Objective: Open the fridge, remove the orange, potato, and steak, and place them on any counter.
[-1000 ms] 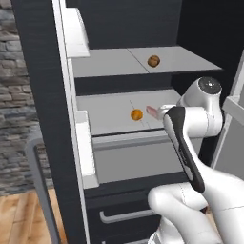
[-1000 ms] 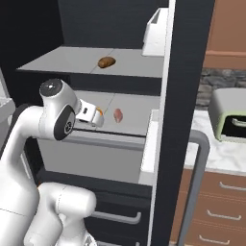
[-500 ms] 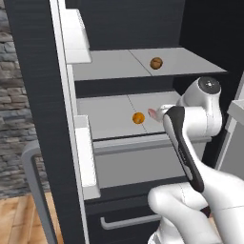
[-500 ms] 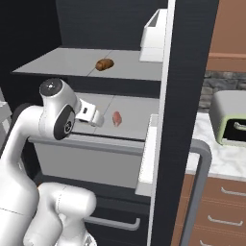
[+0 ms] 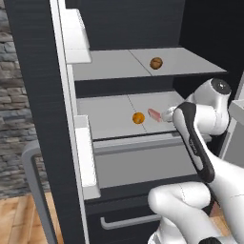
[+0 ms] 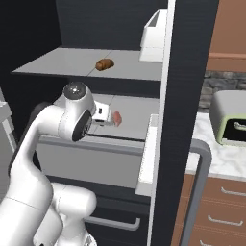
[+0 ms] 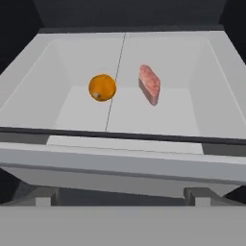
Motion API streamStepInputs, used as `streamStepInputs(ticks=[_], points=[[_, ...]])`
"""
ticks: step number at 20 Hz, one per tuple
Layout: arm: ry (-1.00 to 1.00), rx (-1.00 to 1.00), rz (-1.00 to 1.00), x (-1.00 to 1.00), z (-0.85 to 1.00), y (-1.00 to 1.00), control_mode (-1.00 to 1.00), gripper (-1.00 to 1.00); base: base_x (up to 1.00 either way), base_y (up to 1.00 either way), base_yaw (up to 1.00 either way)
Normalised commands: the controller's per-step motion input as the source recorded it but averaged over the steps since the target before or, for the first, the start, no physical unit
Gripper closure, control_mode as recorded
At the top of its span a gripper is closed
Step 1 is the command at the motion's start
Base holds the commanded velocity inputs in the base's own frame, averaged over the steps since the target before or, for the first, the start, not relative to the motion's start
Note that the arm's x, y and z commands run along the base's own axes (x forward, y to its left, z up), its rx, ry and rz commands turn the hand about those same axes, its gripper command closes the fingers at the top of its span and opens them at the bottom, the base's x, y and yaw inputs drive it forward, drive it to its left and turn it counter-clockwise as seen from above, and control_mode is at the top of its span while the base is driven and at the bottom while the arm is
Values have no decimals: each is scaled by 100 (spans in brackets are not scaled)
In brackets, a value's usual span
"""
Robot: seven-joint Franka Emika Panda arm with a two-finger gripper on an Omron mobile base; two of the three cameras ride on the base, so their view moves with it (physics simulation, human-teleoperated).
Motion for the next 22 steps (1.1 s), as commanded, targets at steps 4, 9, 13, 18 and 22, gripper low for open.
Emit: streamStepInputs(ticks=[4, 9, 13, 18, 22], points=[[0, 0, 2, 60, -21, -4, -100, -100, 0, 0, 0], [0, -1, -5, 72, -29, 0, -100, -100, 0, 0, 0], [0, -5, -6, 64, -48, -4, -100, -100, 0, 0, 0], [0, -4, -2, 62, -49, -18, -100, -100, 0, 0, 0], [0, 0, 0, 66, -32, -28, -100, -100, 0, 0, 0]])
